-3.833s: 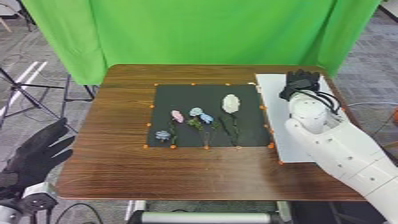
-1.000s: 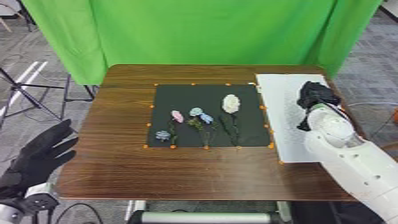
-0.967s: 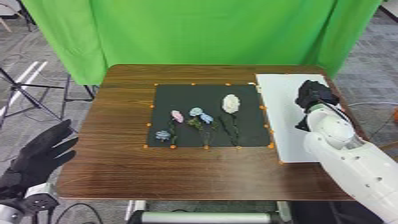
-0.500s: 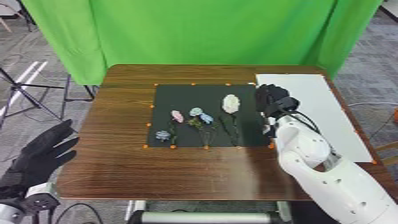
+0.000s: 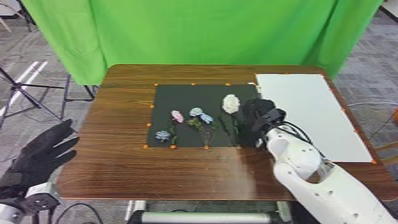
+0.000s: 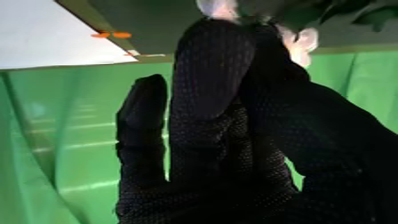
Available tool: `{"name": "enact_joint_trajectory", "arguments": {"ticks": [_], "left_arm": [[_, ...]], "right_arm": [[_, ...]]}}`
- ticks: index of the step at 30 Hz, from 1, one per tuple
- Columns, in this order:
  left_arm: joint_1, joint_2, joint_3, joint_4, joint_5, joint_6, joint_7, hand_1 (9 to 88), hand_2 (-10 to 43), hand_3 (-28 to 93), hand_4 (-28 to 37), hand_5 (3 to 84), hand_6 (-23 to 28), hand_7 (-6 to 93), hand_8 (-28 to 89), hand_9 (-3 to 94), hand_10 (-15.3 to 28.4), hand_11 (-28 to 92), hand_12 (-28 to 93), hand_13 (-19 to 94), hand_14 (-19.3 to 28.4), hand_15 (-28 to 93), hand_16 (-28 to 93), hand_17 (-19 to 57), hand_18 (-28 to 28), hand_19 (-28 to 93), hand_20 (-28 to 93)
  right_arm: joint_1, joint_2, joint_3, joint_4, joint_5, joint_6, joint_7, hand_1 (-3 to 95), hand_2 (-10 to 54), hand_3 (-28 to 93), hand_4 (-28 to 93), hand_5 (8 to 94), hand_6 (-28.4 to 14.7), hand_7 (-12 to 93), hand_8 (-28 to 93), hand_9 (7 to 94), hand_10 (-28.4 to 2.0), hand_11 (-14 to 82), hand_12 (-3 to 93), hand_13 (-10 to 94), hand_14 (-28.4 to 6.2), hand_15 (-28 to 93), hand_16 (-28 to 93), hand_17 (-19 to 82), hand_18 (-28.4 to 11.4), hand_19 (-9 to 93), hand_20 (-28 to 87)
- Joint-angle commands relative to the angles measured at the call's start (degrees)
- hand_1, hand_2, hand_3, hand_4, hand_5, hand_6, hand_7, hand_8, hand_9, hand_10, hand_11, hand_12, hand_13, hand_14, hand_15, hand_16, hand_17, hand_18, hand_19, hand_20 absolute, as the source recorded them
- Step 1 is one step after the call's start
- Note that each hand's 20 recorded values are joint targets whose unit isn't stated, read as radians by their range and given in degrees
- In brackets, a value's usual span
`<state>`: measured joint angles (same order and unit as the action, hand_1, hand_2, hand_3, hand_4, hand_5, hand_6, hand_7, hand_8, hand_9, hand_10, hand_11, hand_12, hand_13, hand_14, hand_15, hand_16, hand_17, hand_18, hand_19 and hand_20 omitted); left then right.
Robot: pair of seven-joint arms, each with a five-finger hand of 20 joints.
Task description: Arrange flowers
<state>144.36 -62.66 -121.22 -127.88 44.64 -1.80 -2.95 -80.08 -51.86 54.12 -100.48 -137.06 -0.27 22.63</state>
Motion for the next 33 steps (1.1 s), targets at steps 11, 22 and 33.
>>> {"name": "enact_joint_trajectory", "arguments": {"ticks": [11,22,33], "left_arm": [[0.19,-0.23,-0.22,-0.29,0.20,-0.61,-0.51,25.1,1.4,70,-26.5,22.6,1.0,18.3,-10,18.1,9.2,12,18,13,12.2,19,6,-12.8,17.9,36,9],[-1.59,0.58,2.09,-0.76,1.19,2.76,3.88,24.9,1.2,70,-26.7,22.5,1.0,18.3,-10,17.4,9.1,12,18,13,11.8,19,6,-12.9,18.0,36,9],[-4.77,1.42,4.89,-3.65,2.85,6.70,4.28,23.1,0.3,70,-27.8,20.8,1.1,17.4,-9,14.1,8.3,9,20,9,11.6,14,7,-14.0,18.8,35,9]], "right_arm": [[-4.69,0.00,5.58,-5.46,7.48,0.33,-2.63,28.2,-9.5,84,-28,50.8,0.0,44,-19,57.8,-10.3,29.7,23.5,72,-2.4,62,26,26,-19.4,79,53],[-19.28,-1.03,27.05,-10.48,40.89,4.55,-17.22,22.9,3.3,90,-23,41.7,-1.9,34,-17,45.2,-11.9,25.5,23.3,47,-7.6,49,19,15,-19.2,61,43],[-27.75,-9.40,41.46,-9.69,84.34,-11.06,-28.20,15.0,1.8,87,-22,34.8,-0.7,13,-10,34.8,-11.3,4.4,22.8,25,-11.0,3,37,3,-19.6,35,26]]}}
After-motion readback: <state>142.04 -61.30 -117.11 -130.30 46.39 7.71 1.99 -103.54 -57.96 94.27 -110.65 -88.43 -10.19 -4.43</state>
